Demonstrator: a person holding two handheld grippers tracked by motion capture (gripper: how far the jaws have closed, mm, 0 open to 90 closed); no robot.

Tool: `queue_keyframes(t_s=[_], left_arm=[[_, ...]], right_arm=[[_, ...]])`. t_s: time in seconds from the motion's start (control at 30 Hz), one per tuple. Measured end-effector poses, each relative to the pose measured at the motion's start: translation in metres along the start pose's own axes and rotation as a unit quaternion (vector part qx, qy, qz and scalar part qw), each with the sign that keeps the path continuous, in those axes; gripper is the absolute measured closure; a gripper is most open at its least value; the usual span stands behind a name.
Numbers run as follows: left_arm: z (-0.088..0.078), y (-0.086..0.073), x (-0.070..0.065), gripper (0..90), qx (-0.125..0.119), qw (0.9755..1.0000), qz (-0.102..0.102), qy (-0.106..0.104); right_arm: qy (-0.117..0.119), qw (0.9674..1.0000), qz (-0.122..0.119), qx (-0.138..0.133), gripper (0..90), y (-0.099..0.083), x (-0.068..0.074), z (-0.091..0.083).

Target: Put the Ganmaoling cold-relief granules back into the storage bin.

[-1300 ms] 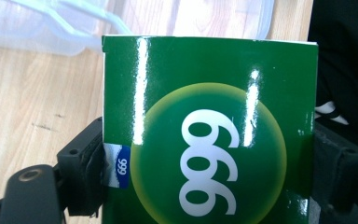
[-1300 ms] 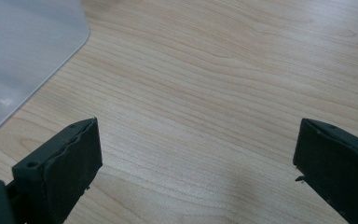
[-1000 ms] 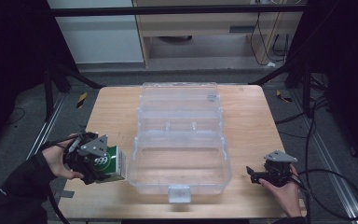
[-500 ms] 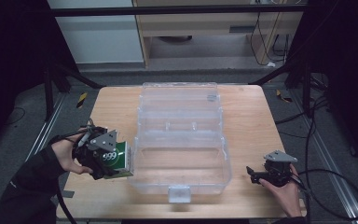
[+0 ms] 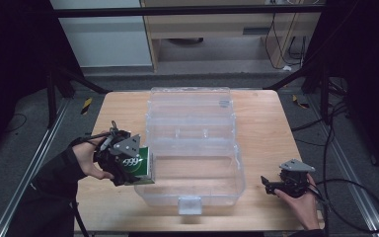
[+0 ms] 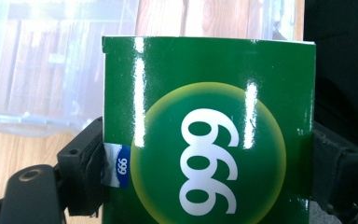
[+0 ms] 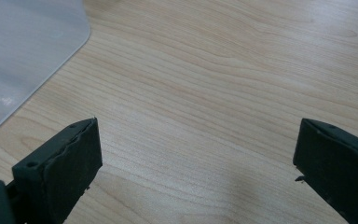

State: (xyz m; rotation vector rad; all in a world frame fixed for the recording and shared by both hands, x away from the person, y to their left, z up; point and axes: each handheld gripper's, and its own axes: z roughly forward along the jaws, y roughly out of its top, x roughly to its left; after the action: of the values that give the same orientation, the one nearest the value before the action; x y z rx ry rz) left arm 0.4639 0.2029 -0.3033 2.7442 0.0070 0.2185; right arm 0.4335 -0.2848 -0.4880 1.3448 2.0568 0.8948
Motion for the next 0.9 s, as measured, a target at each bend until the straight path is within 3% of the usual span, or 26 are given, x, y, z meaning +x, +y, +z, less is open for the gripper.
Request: queue_keyframes(t_s=[0.07, 0.1, 0.13, 0.23, 0.9], left_arm=[[0.002, 0.003, 0.001, 14.9, 0.001, 1.0000, 0.001, -0.001], [0.003, 0.004, -0.001, 14.9, 0.007, 0.9999, -0.012, -0.009], [0.003, 0.004, -0.001, 14.9, 0.007, 0.9999, -0.012, -0.009], [0.008, 0.009, 0.002, 14.8, 0.000, 1.0000, 0.004, -0.003], [0.036, 0.024, 0.008, 14.9, 0.008, 0.9997, 0.014, -0.021]], right_arm=[[-0.001, 1.0000, -0.003, 0.000, 1.5, 0.000, 0.000, 0.000], [-0.001, 1.0000, -0.003, 0.000, 1.5, 0.000, 0.000, 0.000], [-0.001, 1.0000, -0.003, 0.000, 1.5, 0.000, 0.000, 0.000], [0.000, 1.0000, -0.003, 0.001, 1.5, 0.000, 0.000, 0.001], [0.003, 1.0000, -0.003, 0.003, 1.5, 0.000, 0.001, 0.001]])
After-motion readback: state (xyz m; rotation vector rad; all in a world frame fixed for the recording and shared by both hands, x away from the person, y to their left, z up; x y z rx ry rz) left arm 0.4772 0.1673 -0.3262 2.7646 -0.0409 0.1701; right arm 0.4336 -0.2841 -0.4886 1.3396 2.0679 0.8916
